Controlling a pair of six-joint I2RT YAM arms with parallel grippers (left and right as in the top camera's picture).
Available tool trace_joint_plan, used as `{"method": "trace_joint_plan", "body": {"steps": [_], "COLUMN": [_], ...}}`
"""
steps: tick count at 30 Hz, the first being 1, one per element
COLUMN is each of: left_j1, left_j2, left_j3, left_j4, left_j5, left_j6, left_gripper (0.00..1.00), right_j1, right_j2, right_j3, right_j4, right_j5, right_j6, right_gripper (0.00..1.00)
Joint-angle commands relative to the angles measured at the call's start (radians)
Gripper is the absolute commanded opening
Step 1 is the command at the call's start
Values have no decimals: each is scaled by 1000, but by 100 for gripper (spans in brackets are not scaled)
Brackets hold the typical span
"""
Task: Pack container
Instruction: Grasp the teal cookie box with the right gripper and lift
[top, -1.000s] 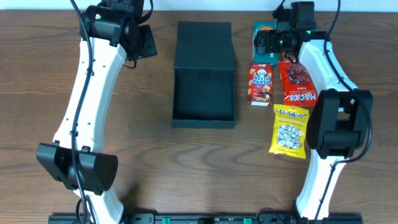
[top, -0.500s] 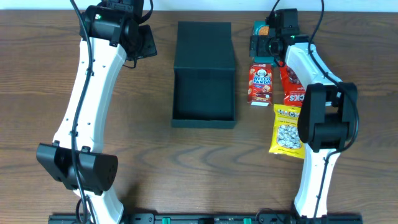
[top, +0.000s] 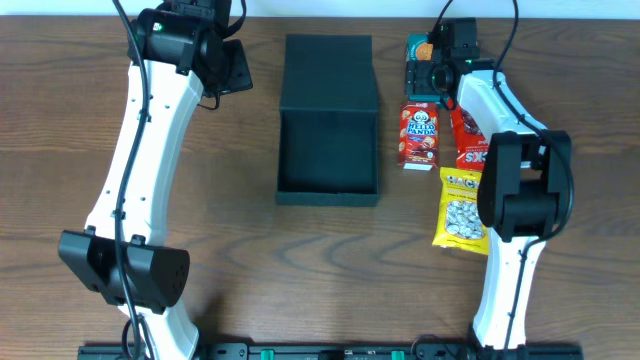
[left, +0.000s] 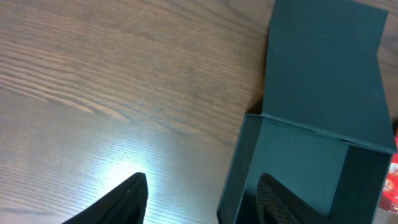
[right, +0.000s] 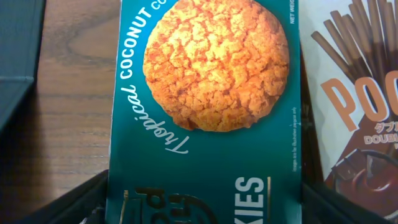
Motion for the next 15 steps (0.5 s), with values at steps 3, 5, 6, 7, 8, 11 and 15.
{"method": "trace_joint_plan", "body": {"steps": [3, 5, 6, 7, 8, 11, 15], "left_j1": [8, 11, 14, 16, 21, 30, 48], "left_j2": [7, 7, 7, 7, 7, 7, 7], "left_j3": [5, 5, 5, 5, 5, 5, 5], "left_j4": [-3, -4, -4, -4, -4, -4, -4], "left_j5": [-35, -50, -53, -52, -52, -52, -52], "left_j6": [8, 7, 8, 7, 7, 7, 7], "left_gripper": [58, 58, 58, 58, 58, 58, 58], "right_j1": [10, 10, 10, 10, 10, 10, 10], "right_j2": [16, 16, 16, 16, 16, 15, 15], "right_j3": [18, 18, 19, 19, 20, 23, 47], "right_j4": [2, 2, 3, 3, 3, 3, 0], "right_j5": [18, 18, 18, 18, 18, 18, 14], "right_j6": [7, 7, 7, 7, 11, 35, 53], "right_gripper": [74, 72, 70, 70, 70, 70, 69]}}
